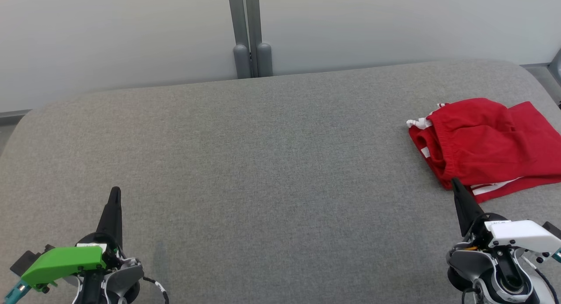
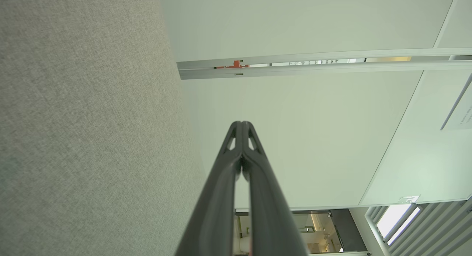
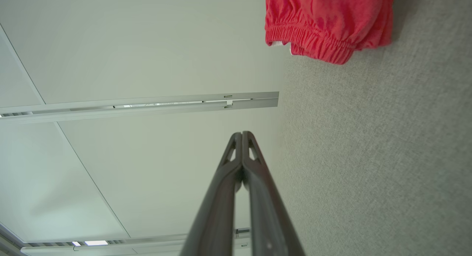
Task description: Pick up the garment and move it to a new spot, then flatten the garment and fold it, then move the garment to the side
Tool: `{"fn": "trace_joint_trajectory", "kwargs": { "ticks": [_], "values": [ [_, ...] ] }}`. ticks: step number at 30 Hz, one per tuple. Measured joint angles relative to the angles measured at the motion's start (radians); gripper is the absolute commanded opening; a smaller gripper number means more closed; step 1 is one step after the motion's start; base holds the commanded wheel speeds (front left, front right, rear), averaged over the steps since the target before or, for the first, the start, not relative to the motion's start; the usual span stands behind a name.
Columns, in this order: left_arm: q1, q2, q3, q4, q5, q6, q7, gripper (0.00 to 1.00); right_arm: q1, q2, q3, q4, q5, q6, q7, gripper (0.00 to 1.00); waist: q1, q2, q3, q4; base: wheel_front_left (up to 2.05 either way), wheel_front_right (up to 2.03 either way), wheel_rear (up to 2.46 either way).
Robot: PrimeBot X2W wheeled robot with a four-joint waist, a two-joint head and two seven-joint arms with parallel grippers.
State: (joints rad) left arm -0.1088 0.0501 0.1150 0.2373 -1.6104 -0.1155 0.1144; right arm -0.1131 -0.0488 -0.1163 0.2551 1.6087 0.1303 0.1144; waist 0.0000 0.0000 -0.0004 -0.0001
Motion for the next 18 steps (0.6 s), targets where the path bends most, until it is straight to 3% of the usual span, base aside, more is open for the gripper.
{"fn": "trace_joint_trajectory", "kwargs": {
  "ticks": [18],
  "values": [
    [0.0,0.0,0.0,0.0,0.0,0.0,0.0,0.0,0.0,0.0,0.0,0.0,0.0,0.0,0.0,0.0,0.0,0.0,0.0,0.0,0.0,0.0,0.0]
  ]
}}
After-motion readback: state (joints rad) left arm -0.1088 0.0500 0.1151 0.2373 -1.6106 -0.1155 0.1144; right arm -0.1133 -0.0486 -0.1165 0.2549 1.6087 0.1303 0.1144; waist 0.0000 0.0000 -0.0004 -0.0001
